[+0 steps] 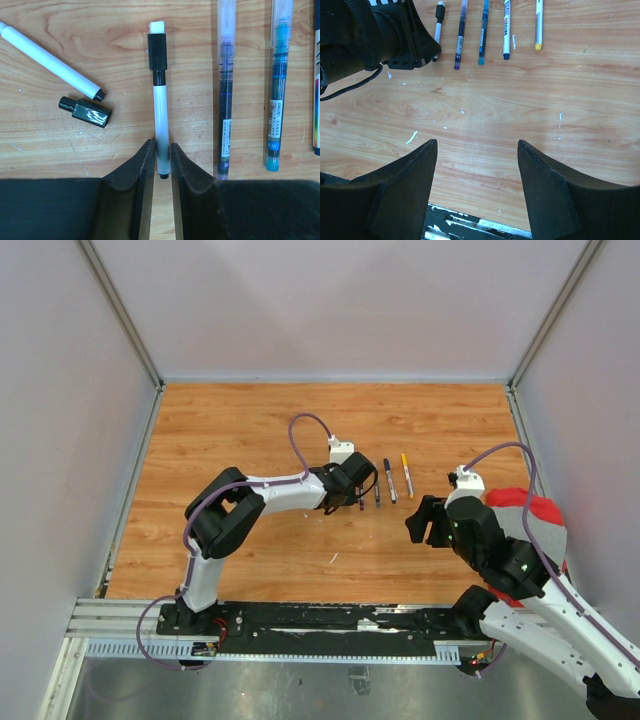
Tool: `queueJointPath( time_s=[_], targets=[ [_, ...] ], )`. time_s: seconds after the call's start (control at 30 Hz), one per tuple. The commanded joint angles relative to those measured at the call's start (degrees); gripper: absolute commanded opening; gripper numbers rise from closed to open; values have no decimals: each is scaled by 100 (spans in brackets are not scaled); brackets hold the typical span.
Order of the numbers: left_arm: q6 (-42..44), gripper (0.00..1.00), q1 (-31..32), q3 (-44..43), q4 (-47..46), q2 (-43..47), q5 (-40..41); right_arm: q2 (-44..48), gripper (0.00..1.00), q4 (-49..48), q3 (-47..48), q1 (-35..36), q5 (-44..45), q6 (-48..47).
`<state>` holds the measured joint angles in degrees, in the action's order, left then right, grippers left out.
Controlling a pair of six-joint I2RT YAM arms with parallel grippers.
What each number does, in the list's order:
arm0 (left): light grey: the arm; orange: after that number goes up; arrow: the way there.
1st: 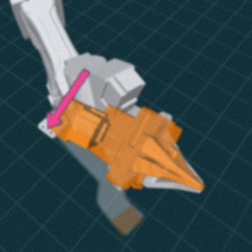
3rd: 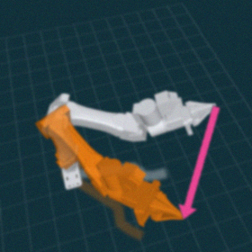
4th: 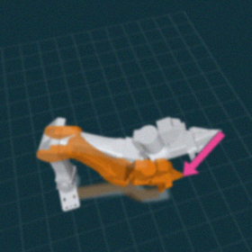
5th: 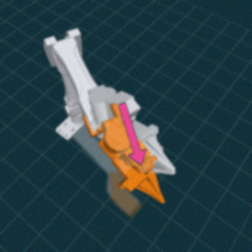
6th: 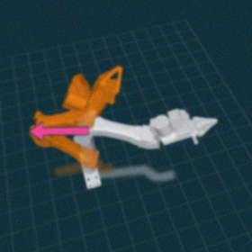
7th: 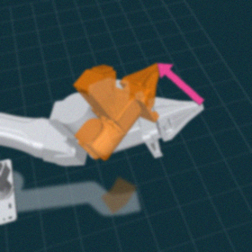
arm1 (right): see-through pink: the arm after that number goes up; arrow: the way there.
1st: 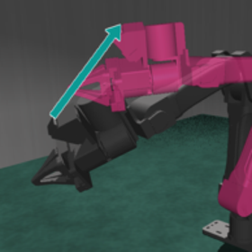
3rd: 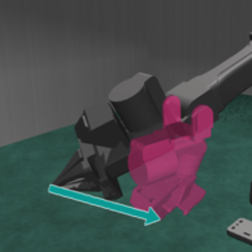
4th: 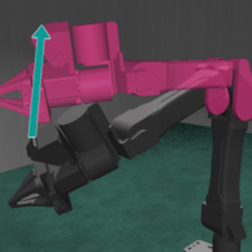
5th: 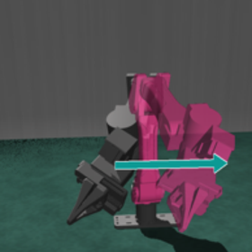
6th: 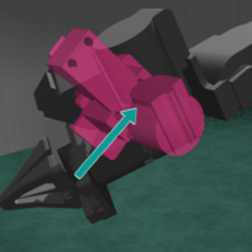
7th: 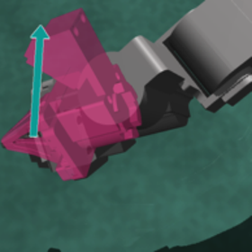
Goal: Insert the pens into the pen caps
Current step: Place the pen at the center of the board.
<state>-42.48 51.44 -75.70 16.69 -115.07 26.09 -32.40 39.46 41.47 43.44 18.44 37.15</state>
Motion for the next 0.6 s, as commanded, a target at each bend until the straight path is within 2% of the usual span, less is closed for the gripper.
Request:
queueJointPath(
  time_s=[0.0, 0.1, 0.37, 0.57],
  targets=[
    [-35, 23, -29, -44, 88, -104, 12, 66, 66, 93, -72, -63, -51, -36],
    [-37, 24, -33, -37, 89, -74, 6, 65, 66, 97, -66, -61, -58, -36],
    [186, 37, -29, -45, 126, 450, 157, 55, 66, 101, -63, -64, -77, -52],
    [429, 42, -45, -70, 177, 1046, 395, 84, 67, 138, -107, -63, -95, -47]
  ],
)
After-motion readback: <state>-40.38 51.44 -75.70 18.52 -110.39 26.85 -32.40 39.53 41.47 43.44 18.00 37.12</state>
